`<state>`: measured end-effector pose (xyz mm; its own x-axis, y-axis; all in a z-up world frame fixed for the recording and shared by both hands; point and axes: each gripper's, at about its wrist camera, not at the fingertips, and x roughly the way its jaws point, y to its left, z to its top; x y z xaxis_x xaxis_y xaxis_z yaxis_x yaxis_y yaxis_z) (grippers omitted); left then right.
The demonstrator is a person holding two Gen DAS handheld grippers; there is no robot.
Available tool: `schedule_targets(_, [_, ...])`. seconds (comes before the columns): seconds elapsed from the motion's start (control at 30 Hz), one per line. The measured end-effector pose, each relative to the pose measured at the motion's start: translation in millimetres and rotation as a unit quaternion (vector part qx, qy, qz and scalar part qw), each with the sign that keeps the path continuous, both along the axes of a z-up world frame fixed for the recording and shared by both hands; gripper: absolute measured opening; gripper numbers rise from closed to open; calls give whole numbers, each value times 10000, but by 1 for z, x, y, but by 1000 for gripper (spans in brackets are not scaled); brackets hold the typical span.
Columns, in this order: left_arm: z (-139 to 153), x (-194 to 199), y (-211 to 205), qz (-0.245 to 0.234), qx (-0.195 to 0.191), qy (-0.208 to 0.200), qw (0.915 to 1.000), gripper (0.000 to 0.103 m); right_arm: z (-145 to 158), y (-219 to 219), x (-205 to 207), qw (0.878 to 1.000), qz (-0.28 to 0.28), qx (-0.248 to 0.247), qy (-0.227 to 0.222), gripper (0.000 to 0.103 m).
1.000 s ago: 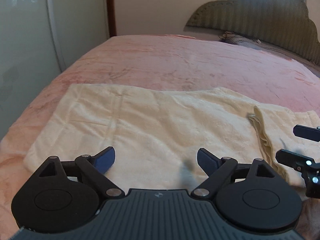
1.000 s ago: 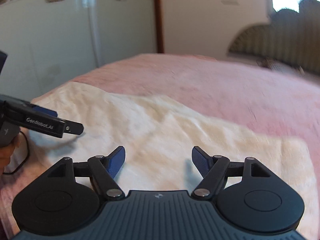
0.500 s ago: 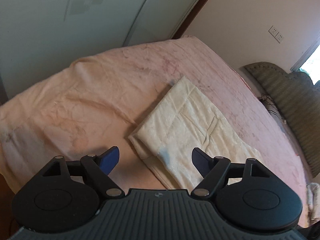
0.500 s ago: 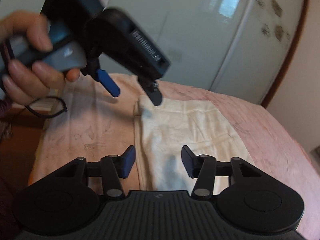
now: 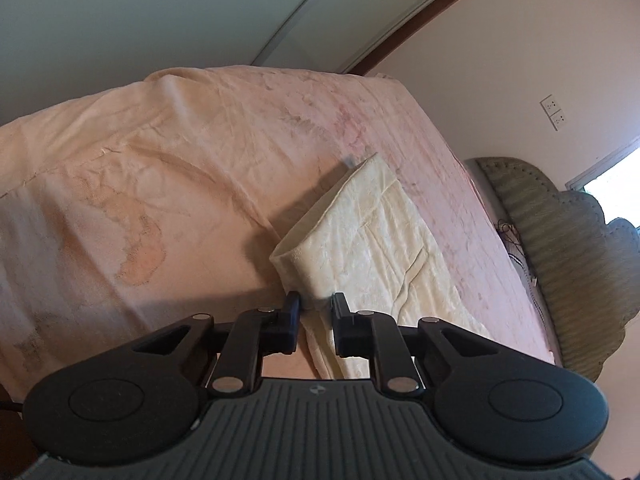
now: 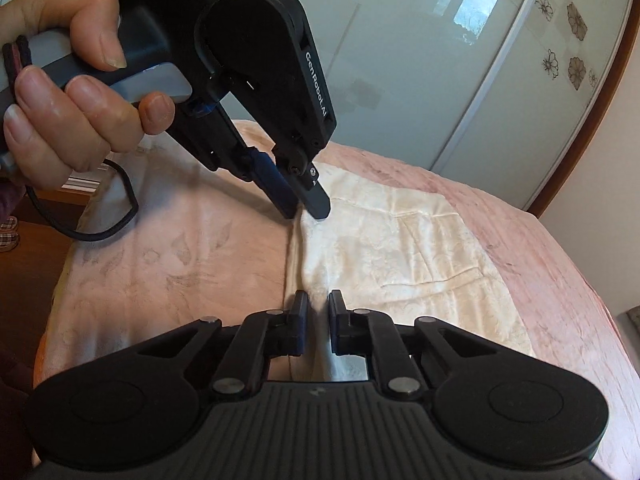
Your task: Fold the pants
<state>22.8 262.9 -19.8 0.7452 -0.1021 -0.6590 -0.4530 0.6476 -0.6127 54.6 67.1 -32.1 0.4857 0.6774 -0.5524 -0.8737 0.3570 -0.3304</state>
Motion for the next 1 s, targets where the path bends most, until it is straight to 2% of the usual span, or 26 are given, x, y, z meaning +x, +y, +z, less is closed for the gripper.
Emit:
schedule_targets(0.13, [-5, 0, -6, -8, 238, 7, 9997, 17, -3, -8, 4, 9997, -92, 182, 109, 10])
schedule_targets(0.17, [-5, -1, -5, -26, 236, -46, 9997, 22, -1, -11, 4, 9994, -190, 254, 136, 12])
schedule_targets(0.23, [-4, -1, -3, -56, 206, -46, 9998, 37, 4, -17, 1, 9990, -350, 230, 134, 22])
schedule_targets(0.27, [-5, -1, -1, -22, 119, -28, 9999, 50, 5, -18, -2, 9991, -364, 197, 116, 37])
schedule_targets(0.3, [-6, -1, 2, -12, -49, -69, 10000, 56, 5, -19, -7, 9992, -377, 152, 59, 56])
schedule_targets(0.33, [-8, -1, 4, -28, -227, -139, 9996, 67, 5, -18, -12, 9993, -360, 120, -31, 62])
schedule_targets(0.37, [-9, -1, 5, -41, -365, -181, 9992, 72, 3, -16, -18, 9993, -304, 24, -205, 63])
schedule_targets(0.47, [-10, 2, 4, -99, -691, -230, 9973, 75, -12, -2, -24, 9940, -510, -409, -879, 62])
schedule_targets(0.6, [-18, 14, -1, -179, -1208, -387, 9918, 85, -28, 16, -26, 9769, -553, -849, -1880, 59])
schedule_targets(0.63, [-19, 17, -3, -210, -1263, -438, 9908, 87, -30, 20, -27, 9738, -429, -938, -2025, 54])
schedule_targets(0.7, [-21, 26, -8, -262, -1354, -501, 9892, 87, -36, 27, -28, 9688, -222, -1117, -2200, 23])
schedule_targets(0.73, [-22, 30, -10, -309, -1358, -548, 9887, 87, -36, 27, -26, 9686, -195, -1112, -2217, 20])
schedule_targets(0.77, [-22, 34, -12, -351, -1341, -582, 9886, 87, -32, 25, -23, 9722, -225, -996, -2107, 18])
schedule_targets(0.83, [-22, 44, -13, -387, -1287, -610, 9890, 87, -6, 9, -6, 9907, -464, -298, -1240, 16])
schedule_targets(0.87, [-22, 50, -13, -392, -1257, -646, 9892, 87, 7, 0, 3, 9953, -574, 61, -773, 16])
schedule_targets(0.93, [-20, 60, -11, -393, -1153, -687, 9902, 84, 33, -27, 24, 9948, -555, 829, 210, 16])
schedule_targets(1.0, [-20, 72, -9, -416, -1104, -632, 9910, 84, 50, -46, 41, 9865, -93, 1064, 1244, 16])
